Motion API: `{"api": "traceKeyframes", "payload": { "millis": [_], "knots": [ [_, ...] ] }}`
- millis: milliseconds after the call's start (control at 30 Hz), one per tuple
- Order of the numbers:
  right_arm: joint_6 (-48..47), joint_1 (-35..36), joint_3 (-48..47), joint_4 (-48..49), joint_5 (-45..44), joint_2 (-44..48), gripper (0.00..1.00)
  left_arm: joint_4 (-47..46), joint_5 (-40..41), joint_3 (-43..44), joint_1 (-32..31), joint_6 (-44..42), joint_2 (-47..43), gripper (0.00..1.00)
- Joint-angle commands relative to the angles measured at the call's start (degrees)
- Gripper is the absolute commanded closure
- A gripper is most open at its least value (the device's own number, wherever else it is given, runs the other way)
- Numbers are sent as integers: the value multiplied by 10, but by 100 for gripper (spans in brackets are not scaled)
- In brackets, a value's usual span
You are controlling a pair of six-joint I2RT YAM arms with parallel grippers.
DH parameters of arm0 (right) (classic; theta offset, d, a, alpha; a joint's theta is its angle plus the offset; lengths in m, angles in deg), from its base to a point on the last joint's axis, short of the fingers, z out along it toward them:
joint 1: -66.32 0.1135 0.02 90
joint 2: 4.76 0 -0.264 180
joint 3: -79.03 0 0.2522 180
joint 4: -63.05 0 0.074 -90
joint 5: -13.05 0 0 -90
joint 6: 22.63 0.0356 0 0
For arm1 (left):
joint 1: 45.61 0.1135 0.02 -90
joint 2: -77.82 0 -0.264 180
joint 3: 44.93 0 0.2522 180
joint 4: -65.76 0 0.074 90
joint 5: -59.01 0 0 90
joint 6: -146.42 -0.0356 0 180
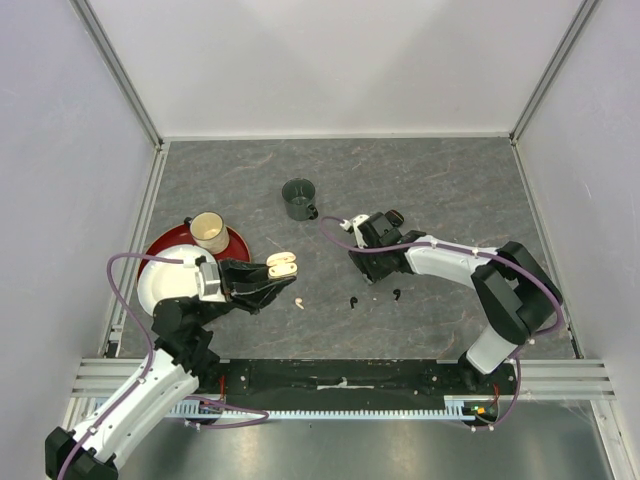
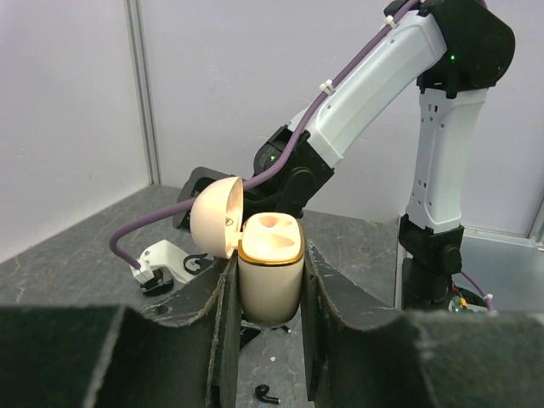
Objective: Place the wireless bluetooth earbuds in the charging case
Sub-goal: Pick up the earbud from the center of the board.
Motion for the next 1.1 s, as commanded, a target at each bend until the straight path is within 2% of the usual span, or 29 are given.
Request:
{"api": "traceKeyframes", "payload": {
  "millis": [0,133,500,767,1067],
  "knots": [
    [1,-5,-12,14,23,-6,44,-20,4,6,-2,-23,10,98],
    [0,-13,-7,11,23,-1,50,-20,4,6,-2,-21,12,98],
    [9,-28,4,-4,37,7,51,-14,2,6,-2,-15,9,98],
    [14,-30,2,-4,54,-1,60,-12,3,4,-2,-14,10,98],
    [110,-38,13,13,35,-11,72,-2,9,0,-2,-13,-2,98]
  ]
}}
